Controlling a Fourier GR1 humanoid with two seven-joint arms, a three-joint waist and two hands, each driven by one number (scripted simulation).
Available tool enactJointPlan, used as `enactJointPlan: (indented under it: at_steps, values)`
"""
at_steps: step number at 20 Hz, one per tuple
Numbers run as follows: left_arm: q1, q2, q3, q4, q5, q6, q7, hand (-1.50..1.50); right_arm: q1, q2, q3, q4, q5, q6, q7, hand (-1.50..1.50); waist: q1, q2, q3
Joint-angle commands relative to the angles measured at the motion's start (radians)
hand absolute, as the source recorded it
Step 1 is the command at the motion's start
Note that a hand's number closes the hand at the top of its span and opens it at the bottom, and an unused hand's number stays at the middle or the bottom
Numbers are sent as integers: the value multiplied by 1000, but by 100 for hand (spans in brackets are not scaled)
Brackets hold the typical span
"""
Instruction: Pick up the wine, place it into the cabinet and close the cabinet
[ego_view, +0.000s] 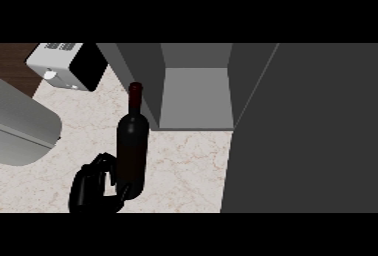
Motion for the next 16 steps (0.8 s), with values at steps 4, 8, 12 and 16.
enactJointPlan:
  at_steps: [4, 8, 12, 16]
  values:
    - [150, -15, -94, -368, -32, 105, 213, 150, 28, 17, -11, -38, -2, 7, -11, -150, 3, 1, 0]
    - [99, -67, -145, -421, -102, 188, 240, 150, 50, 35, 28, -102, 35, -12, 2, -150, -2, 1, -1]
    - [26, -58, -132, -443, -109, 214, 362, 150, 52, -13, -71, -82, -83, 25, -12, -150, -6, 2, 0]
    - [-45, -96, -182, -459, -138, 292, 424, 150, 60, -19, -85, -114, -93, 15, 15, -150, -8, 2, -1]
